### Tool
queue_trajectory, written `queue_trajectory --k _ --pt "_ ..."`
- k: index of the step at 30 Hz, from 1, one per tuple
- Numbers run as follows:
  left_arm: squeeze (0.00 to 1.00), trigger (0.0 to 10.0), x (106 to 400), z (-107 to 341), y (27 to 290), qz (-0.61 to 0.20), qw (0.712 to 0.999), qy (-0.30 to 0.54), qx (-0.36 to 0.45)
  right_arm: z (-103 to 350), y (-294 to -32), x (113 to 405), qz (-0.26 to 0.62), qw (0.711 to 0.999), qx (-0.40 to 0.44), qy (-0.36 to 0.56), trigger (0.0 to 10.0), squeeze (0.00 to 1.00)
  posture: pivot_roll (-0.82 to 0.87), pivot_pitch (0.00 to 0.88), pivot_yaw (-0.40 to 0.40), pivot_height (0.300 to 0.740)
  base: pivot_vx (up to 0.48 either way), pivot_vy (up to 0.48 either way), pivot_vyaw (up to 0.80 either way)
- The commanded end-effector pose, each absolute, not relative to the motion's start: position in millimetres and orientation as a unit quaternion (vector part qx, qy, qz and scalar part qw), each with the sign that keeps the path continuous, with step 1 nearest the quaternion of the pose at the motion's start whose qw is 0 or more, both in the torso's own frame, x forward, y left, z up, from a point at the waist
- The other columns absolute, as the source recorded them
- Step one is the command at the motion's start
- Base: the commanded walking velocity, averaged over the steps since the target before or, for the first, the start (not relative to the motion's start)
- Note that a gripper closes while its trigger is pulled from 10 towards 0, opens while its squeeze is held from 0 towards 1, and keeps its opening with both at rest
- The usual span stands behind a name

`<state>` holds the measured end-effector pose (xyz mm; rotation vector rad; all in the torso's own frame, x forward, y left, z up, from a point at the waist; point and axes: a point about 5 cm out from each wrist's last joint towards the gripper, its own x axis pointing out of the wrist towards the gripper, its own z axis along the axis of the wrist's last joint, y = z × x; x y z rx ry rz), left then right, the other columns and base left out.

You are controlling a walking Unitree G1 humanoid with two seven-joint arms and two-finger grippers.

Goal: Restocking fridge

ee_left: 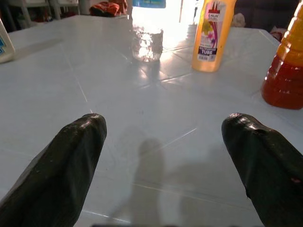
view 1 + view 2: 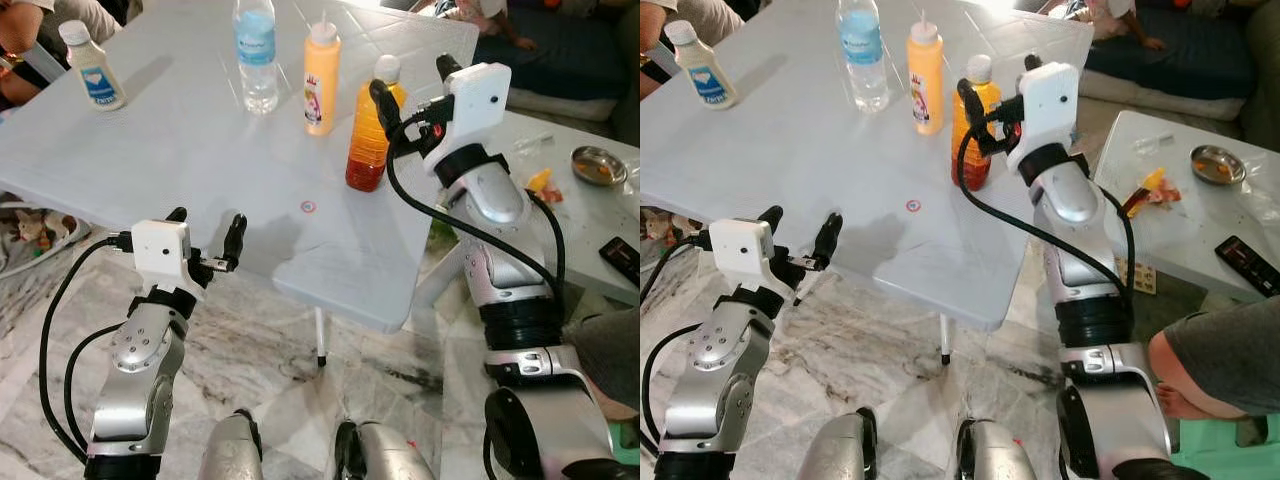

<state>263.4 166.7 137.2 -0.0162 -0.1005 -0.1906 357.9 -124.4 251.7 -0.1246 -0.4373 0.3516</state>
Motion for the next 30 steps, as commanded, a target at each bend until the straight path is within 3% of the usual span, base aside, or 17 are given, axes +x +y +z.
queue_trajectory --k 1,26,27,28,29,30 --pt "0.00 10.0 260 139 169 -0.095 0.994 -0.049 -0.002 258 -127 361 0.172 0.957 -0.058 -0.225 10.0 0.00 0.06 0.188 -0.002 0.740 0.000 0.000 0.00" --pt "0.00 10.0 255 144 178 -0.103 0.994 -0.035 0.019 272 -109 392 0.215 0.956 -0.011 -0.199 10.0 0.00 0.12 0.232 0.036 0.740 0.000 0.000 0.00" --pt "0.00 10.0 255 144 178 -0.104 0.994 -0.034 0.020 272 -106 394 0.223 0.956 -0.008 -0.189 8.8 0.00 0.12 0.232 0.035 0.740 0.000 0.000 0.00" --pt "0.00 10.0 255 144 178 -0.104 0.994 -0.034 0.020 272 -106 394 0.223 0.956 -0.008 -0.189 8.8 0.00 0.12 0.232 0.035 0.740 0.000 0.000 0.00" --pt "0.00 10.0 255 145 178 -0.105 0.994 -0.033 0.020 270 -102 395 0.236 0.955 -0.014 -0.179 0.0 0.00 0.12 0.233 0.035 0.740 0.000 0.000 0.00" --pt "0.00 10.0 255 145 178 -0.105 0.994 -0.033 0.020 270 -102 395 0.236 0.955 -0.014 -0.179 0.0 0.00 0.12 0.233 0.035 0.740 0.000 0.000 0.00"
